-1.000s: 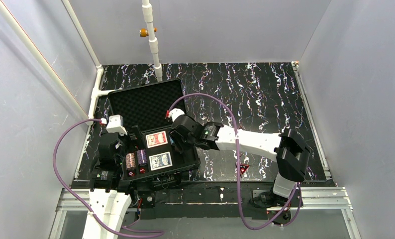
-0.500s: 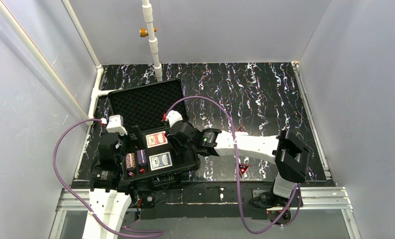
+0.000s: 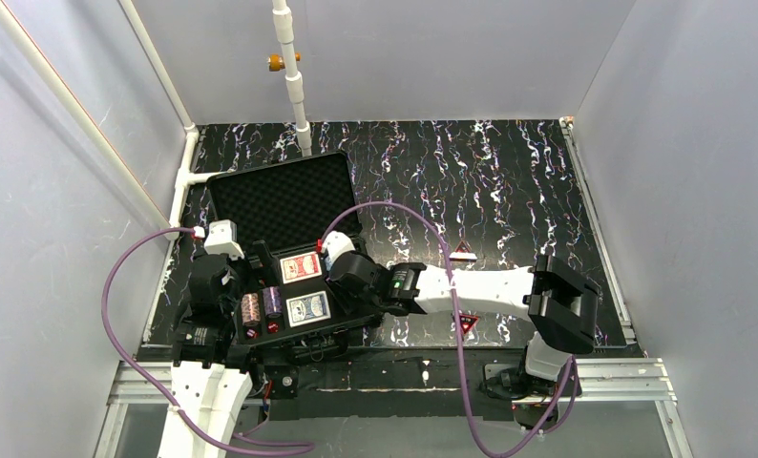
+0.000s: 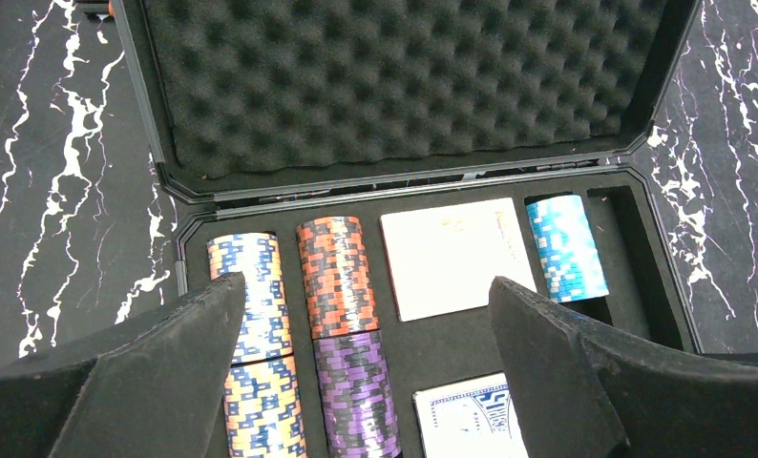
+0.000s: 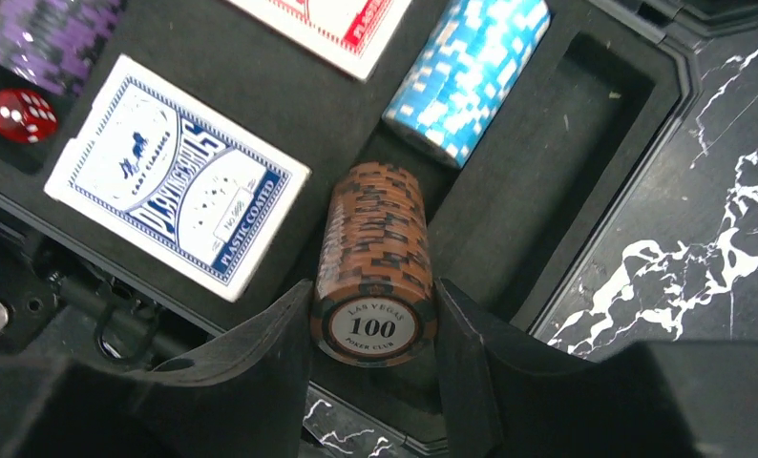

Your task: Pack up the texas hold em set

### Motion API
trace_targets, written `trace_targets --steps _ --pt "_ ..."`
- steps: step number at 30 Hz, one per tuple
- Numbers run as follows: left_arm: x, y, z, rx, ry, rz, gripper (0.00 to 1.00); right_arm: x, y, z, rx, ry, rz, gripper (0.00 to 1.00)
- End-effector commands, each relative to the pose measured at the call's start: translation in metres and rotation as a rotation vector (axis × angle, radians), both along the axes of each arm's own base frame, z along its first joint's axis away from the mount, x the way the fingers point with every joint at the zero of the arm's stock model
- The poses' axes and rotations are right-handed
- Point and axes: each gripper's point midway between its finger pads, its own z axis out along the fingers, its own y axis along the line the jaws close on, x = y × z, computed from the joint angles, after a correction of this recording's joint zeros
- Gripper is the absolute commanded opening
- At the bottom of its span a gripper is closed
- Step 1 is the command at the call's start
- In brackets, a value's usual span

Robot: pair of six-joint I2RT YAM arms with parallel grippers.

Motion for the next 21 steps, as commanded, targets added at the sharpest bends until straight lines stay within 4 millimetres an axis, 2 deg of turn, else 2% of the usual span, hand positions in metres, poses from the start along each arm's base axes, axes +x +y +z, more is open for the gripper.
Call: trace_targets --steps 1,7,10,17,21 --pt "-0.001 0.002 0.003 0.01 0.004 0.008 0.98 -0.012 -0.001 -0.005 -0.008 0.029 0.026 0.56" --pt "-0.001 0.002 0.003 0.01 0.003 0.008 0.98 -0.022 0.001 -0.003 0.006 0.06 0.059 0.69" --pt "-0.001 0.002 0.003 0.01 0.003 0.008 0.98 -0.024 0.0 0.003 0.015 0.065 0.058 0.71" --pt "-0.001 0.002 0.003 0.007 0.001 0.006 0.98 -0.028 -0.013 0.02 0.054 0.069 0.039 0.51" --pt "-0.001 0.001 0.003 0.006 0.0 0.005 0.98 -0.033 -0.016 0.025 0.082 0.086 0.046 0.31"
